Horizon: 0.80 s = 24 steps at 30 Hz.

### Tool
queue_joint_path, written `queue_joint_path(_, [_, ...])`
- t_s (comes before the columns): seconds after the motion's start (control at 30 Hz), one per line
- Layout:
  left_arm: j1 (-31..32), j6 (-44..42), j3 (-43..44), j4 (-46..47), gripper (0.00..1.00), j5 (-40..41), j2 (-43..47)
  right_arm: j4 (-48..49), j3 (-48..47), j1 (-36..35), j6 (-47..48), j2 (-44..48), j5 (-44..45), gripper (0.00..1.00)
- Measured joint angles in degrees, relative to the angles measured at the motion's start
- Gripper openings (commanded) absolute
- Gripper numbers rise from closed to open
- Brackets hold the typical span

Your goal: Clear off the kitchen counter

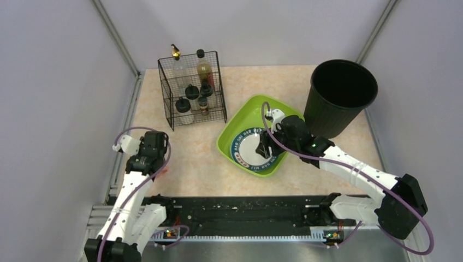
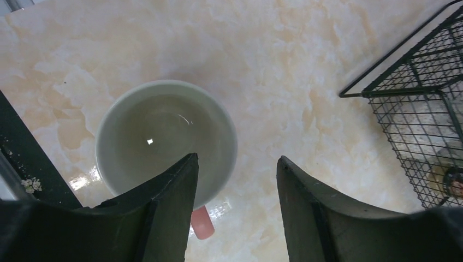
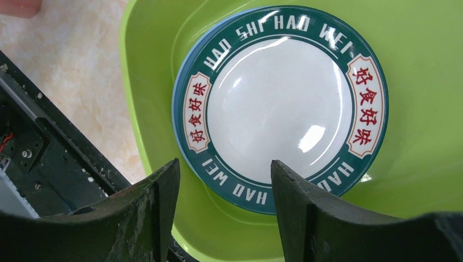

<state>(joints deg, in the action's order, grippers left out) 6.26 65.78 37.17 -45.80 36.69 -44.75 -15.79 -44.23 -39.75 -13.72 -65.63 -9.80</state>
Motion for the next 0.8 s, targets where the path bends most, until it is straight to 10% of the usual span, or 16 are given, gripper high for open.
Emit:
queue_joint_path(0.23, [-4.7,-2.8,-2.3,2.7,0.55,-4.5,-1.7,0.0,0.0,0.0,0.0,0.0,-0.4,0.61])
queue_joint_path(0.8, [-10.0,-9.9,-3.9,7.1,0.0,-10.1,-5.3,0.0,0.0,0.0,-0.5,0.0,-0.6,0.61])
